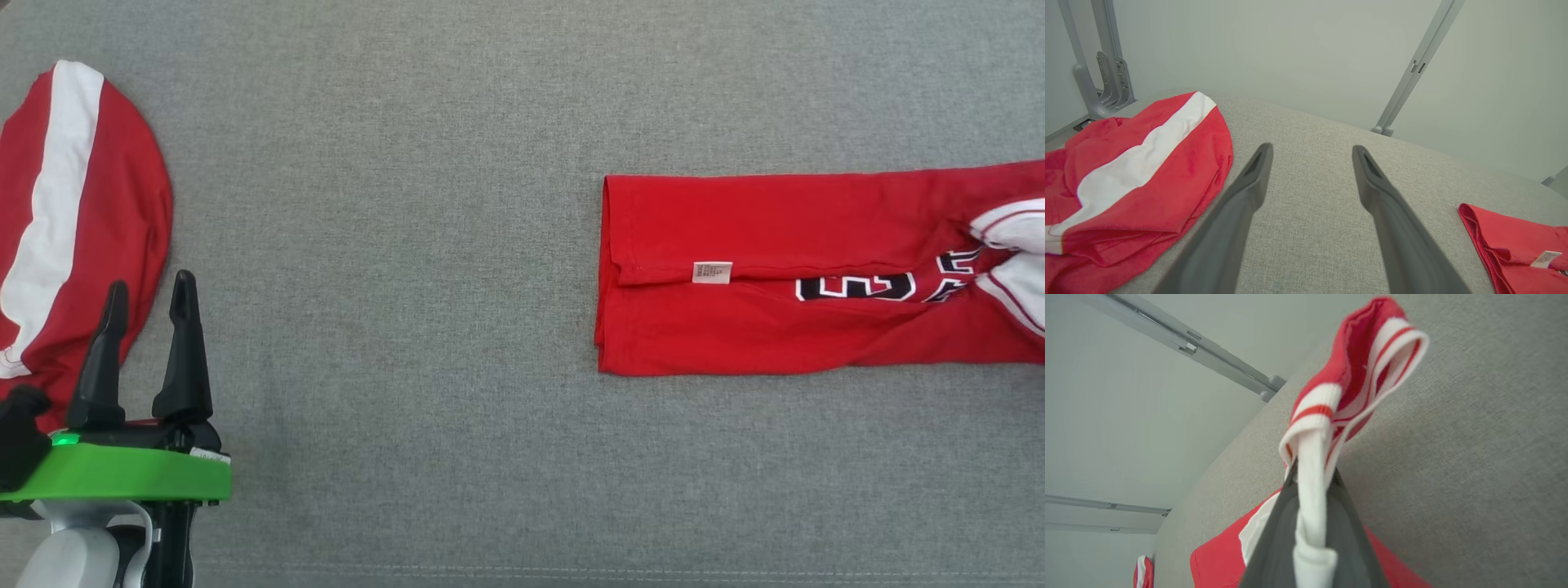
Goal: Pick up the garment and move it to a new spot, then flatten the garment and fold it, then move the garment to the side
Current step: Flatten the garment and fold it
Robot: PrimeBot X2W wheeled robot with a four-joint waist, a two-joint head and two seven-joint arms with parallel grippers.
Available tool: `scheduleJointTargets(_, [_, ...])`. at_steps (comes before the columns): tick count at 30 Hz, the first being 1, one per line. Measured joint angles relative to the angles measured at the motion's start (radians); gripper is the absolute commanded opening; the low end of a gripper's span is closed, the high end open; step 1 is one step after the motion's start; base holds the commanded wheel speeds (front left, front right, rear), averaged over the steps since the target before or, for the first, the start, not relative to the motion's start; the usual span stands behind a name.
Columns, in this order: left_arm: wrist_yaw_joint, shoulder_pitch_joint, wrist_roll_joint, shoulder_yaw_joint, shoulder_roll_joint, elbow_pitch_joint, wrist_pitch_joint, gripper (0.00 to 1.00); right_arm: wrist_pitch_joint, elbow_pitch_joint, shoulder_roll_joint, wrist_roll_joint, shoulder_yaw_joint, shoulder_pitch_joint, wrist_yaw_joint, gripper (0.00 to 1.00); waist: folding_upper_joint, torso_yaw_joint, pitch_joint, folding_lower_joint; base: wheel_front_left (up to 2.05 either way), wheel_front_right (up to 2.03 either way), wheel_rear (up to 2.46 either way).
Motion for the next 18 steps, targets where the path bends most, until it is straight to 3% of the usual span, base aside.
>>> scheduleJointTargets(6, [-0.005,0.005,0.013,-0.031,-0.004,0.0,0.0,1.0,0.073,-0.204,0.007,-0.066,0.127,-0.031,0.035,0.0,0.0,-0.014,-0.008,0.0,0.0,0.0,0.0])
scheduleJointTargets(11, [-0.011,0.003,0.035,-0.061,-0.001,-0.002,0.001,1.0,0.121,-0.35,0.08,-0.103,0.242,-0.063,0.04,0.0,0.0,-0.011,-0.005,0.0,0.0,0.0,0.0])
scheduleJointTargets(15, [-0.018,-0.011,0.04,-0.08,-0.001,-0.006,0.012,1.0,0.129,-0.4,0.131,-0.15,0.304,-0.104,-0.002,0.0,0.0,-0.003,0.005,0.0,0.0,0.0,0.0])
scheduleJointTargets(17, [-0.024,-0.018,0.042,-0.094,-0.001,-0.005,0.015,1.0,0.124,-0.403,0.166,-0.172,0.319,-0.126,-0.039,0.0,0.0,0.004,0.009,0.0,0.0,0.0,0.0])
scheduleJointTargets(18, [-0.024,-0.018,0.042,-0.094,-0.001,-0.005,0.015,1.0,0.124,-0.403,0.166,-0.172,0.319,-0.126,-0.039,0.0,0.0,0.004,0.009,0.0,0.0,0.0,0.0])
